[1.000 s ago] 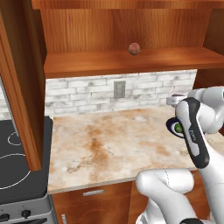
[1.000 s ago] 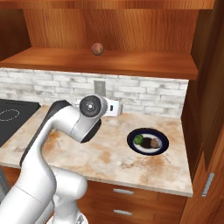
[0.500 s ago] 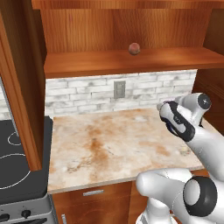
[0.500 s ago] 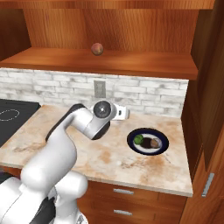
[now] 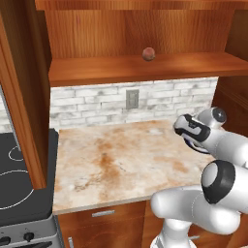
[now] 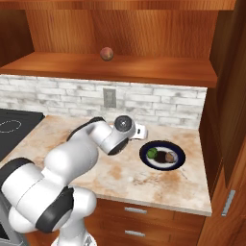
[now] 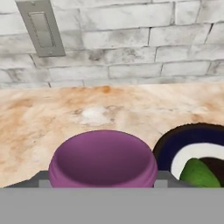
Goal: Pick the avocado and bread from the counter and place them on the plate. Then pick the jam from the cabinet and place it next to the plate. Lastly close the cabinet door.
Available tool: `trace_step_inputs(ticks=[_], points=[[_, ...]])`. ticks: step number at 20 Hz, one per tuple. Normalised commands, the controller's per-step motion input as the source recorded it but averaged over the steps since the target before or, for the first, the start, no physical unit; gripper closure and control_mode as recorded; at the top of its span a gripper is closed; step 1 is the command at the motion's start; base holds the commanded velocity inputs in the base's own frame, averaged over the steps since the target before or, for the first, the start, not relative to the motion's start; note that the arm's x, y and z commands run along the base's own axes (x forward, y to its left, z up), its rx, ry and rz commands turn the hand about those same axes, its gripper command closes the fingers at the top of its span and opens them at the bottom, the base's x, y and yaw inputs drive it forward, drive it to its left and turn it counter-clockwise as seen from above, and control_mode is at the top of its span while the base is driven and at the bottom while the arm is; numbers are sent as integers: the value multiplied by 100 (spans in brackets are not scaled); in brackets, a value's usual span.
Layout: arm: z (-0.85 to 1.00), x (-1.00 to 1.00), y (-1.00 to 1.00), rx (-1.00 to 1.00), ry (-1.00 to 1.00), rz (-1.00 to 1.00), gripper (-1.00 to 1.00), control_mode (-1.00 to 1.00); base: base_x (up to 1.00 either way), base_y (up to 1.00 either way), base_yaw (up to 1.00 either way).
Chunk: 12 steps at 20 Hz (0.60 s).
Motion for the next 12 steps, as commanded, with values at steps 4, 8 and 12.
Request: trace_step_inputs(ticks=[4, 8, 12], points=[[-24, 2, 1, 0, 0, 0, 100, -100, 0, 0, 0], [-17, 1, 1, 0, 0, 0, 100, -100, 0, 0, 0], [-27, 0, 1, -1, 0, 0, 100, -100, 0, 0, 0]])
